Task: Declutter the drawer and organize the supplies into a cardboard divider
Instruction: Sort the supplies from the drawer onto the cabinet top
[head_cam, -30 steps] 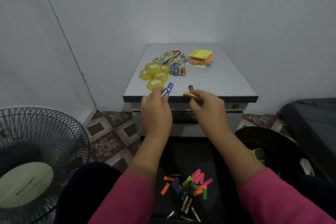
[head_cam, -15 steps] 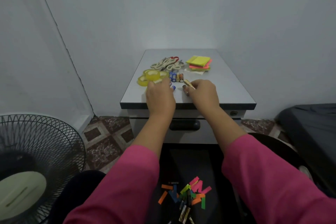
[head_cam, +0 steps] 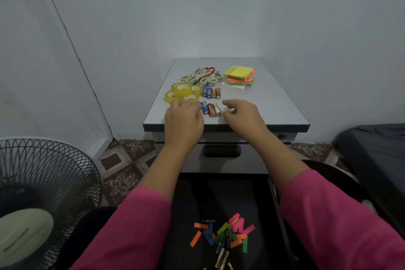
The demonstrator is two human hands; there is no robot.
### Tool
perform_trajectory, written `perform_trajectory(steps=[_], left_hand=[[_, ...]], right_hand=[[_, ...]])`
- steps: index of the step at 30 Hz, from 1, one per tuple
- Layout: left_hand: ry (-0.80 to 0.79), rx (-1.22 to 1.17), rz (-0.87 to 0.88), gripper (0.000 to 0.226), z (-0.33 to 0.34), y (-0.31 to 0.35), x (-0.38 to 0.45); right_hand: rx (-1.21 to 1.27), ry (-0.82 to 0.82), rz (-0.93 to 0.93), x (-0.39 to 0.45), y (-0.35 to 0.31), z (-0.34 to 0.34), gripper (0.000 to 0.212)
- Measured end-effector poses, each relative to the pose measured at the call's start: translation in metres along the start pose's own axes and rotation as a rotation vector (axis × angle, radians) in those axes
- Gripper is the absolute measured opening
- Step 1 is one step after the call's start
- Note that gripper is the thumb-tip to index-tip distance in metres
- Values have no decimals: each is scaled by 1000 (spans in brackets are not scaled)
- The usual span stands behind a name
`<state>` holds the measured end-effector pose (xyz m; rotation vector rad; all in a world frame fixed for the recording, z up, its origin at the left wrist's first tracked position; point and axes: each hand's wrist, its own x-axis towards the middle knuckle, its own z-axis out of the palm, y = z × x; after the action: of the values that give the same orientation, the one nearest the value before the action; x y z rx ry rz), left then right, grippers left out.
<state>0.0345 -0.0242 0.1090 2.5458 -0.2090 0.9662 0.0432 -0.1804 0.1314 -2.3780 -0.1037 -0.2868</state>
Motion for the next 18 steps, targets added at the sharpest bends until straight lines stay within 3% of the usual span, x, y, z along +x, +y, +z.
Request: perform_trajectory(steps=[10,18], left_hand=[[10,268,162,8,3,-6,8],[-164,328,153,25,-5,-15,23]], right_hand=[[-100,-69,-254,15,-2,17,29],[-255,-77,-371,26,4,22,25]])
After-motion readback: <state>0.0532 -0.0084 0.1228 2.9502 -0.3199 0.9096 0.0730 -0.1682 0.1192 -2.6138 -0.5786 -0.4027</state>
